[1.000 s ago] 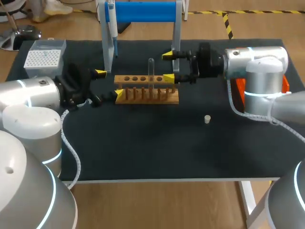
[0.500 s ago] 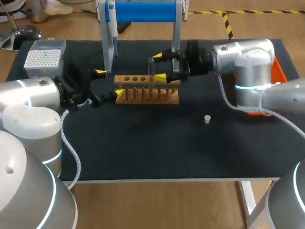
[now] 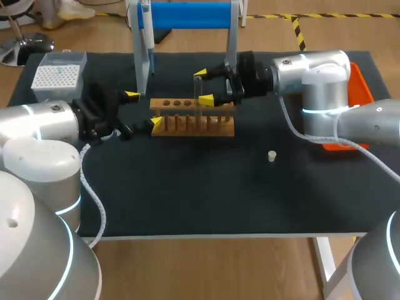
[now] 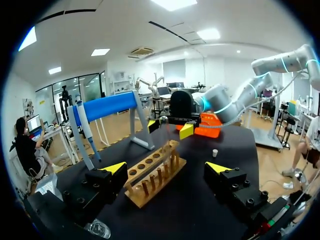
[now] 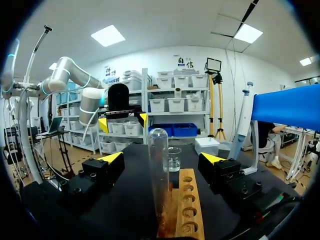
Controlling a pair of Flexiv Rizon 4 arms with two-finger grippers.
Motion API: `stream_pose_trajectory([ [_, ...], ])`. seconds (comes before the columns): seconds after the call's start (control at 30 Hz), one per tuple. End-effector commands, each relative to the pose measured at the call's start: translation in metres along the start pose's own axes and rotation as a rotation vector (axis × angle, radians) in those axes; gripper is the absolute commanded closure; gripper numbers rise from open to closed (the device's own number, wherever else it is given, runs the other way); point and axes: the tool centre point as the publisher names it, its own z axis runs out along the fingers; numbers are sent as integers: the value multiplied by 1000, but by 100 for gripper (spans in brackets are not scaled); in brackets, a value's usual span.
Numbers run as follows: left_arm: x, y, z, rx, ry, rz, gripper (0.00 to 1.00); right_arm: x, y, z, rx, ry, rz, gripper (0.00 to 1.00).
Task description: Invert the test tube, pick up the pipette, mount the tip to pipette, aspirate from beaker and dispense into the tube, eject the tip, return the pipette, and cap with the stopper.
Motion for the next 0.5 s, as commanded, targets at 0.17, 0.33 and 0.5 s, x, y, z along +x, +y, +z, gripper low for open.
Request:
stream_pose_trajectory([
  [0.17, 0, 3, -2, 10, 2, 2, 0, -3, -2, 6, -7, 6, 0, 0],
  [0.33, 0, 3, -2, 10, 2, 2, 0, -2, -2, 8, -11, -1, 1, 0],
  [0.5, 0, 3, -2, 10, 2, 2, 0, -2, -2, 9, -17, -1, 2, 57],
])
